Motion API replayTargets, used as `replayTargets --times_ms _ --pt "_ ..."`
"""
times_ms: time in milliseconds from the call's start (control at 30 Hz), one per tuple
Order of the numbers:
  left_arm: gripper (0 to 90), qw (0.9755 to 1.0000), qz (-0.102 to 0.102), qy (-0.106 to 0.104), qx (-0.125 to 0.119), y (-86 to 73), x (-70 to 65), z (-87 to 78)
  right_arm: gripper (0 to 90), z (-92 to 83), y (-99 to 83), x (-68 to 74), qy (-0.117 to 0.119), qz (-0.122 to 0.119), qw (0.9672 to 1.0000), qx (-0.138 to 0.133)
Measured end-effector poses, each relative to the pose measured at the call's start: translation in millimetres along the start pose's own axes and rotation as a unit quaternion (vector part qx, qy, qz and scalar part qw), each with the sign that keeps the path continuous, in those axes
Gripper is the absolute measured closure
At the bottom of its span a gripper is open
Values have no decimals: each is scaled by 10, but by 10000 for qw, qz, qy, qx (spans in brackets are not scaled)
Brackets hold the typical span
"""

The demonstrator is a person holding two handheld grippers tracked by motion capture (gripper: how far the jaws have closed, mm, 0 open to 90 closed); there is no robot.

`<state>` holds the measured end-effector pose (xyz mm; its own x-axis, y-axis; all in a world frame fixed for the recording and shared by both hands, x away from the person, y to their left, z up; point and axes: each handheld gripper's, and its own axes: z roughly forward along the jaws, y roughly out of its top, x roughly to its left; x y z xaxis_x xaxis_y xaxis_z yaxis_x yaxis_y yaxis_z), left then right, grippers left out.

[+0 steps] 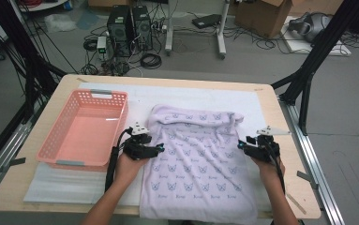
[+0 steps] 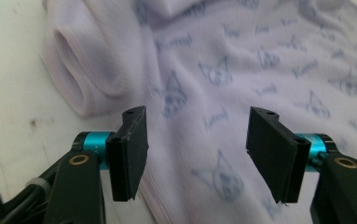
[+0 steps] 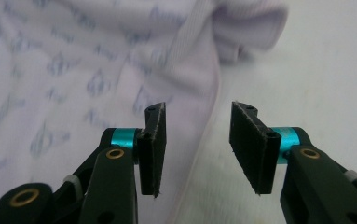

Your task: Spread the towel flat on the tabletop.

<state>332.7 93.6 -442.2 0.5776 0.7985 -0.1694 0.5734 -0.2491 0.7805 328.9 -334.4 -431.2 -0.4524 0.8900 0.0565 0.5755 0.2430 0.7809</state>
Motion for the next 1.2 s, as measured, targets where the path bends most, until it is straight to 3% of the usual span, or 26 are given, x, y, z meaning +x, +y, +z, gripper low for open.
replayTargets --times_ms 67,133,167,233,267,333,433,533,567,633,733,833,933,1067,1200 --pt "438 9999 54 -53 136 -51 -16 17 605 -8 -117 24 88 -20 9998 153" --pt "493 9997 200 98 42 -77 -48 19 656 13 -185 49 146 -44 9996 255" --pt "552 9996 233 173 17 -83 -59 21 675 24 -205 62 128 -69 9995 280" --pt "764 9988 382 304 2 -84 -58 30 840 27 -204 48 245 -5 9994 240" --pt "865 9991 299 301 -6 -74 -51 41 865 32 -193 44 275 -9 9993 245" --pt "871 9986 216 485 -38 -35 -28 64 872 49 -164 55 21 -89 9997 243" --pt "872 9975 -82 676 -187 -5 33 106 875 86 -151 34 -376 -1 9992 146" --pt "851 9974 -172 656 -253 -10 60 109 874 100 -155 -16 -511 183 9985 60" --pt "788 9976 -157 642 -226 -12 53 101 866 102 -157 -18 -493 204 9986 53" --pt "595 9987 -192 431 -173 -34 51 74 759 81 -163 -5 -517 246 9983 47" --pt "478 9994 -217 231 -149 -97 17 -7 635 27 -196 -8 -388 398 9985 -32" --pt "451 9997 -201 3 -146 -211 -27 -136 581 -53 -261 20 -301 356 9989 -29" --pt "442 9997 -180 -80 -166 -334 -62 -273 548 -132 -318 51 -207 341 9992 -20" --pt "445 9994 -257 -192 -120 -424 -74 -374 534 -218 -389 129 60 187 9998 81" --pt "448 9991 -317 -236 -178 -512 -111 -452 522 -306 -478 262 94 -96 9996 233"
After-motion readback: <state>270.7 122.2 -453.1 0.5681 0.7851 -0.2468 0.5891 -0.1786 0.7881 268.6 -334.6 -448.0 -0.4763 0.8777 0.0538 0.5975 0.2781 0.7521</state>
